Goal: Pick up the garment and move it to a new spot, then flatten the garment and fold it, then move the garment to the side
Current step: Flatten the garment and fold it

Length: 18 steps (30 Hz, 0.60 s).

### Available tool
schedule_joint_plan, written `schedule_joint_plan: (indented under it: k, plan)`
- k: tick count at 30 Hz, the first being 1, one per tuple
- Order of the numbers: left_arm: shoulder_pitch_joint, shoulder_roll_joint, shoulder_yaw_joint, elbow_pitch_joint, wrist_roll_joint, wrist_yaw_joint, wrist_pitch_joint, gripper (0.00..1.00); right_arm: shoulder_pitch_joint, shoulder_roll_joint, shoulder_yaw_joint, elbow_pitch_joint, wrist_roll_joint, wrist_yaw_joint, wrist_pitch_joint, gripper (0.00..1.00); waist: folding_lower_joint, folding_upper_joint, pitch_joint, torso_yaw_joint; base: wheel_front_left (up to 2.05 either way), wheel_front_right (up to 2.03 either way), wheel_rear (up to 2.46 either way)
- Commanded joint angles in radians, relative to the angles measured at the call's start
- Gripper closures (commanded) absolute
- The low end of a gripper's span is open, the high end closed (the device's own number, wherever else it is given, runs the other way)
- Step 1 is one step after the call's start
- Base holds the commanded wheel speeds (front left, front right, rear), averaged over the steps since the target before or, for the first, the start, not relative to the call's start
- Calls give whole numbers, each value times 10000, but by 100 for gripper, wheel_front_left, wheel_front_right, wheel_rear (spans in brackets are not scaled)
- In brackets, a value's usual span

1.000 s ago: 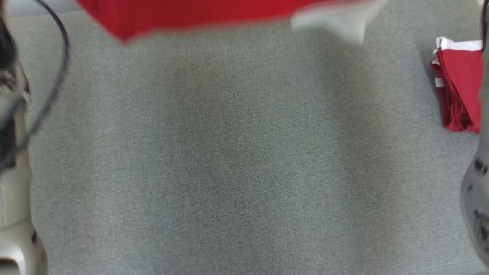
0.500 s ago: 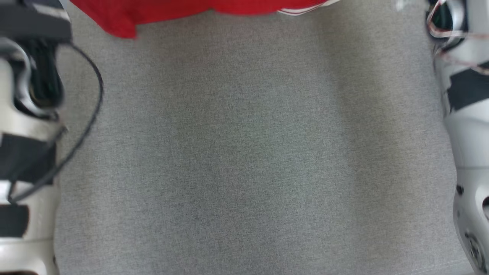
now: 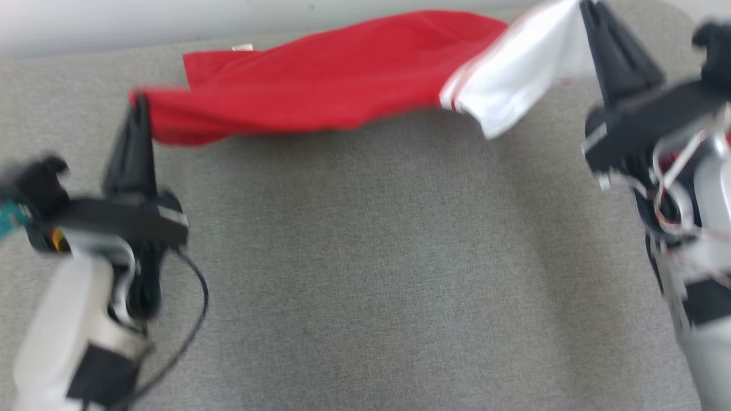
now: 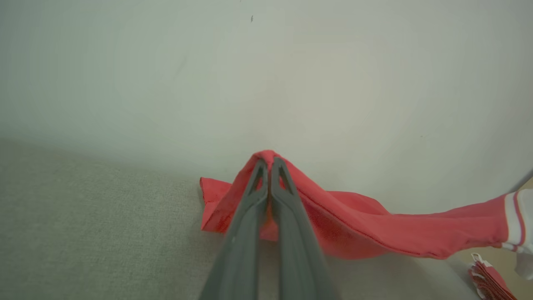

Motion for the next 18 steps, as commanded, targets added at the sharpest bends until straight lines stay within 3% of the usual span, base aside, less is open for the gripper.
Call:
schedule_joint_plan:
  k: [1,11,18]
  plan:
    - [364,7,1,-103,-48,45,12,100,383,-11,-128,-206,68,-27,154,100,2,1,-263,111,0,0,0]
    - [3334,-193,20,-1414,-536,496,81,100,4544,1065,-2316,-2748,-475,-27,1568,100,2,1,-948,453,0,0,0]
    - [5039,-315,87,-2213,-1291,795,622,100,6783,1828,-3200,-4002,-480,-27,2697,100,2,1,-1234,609,0,0,0]
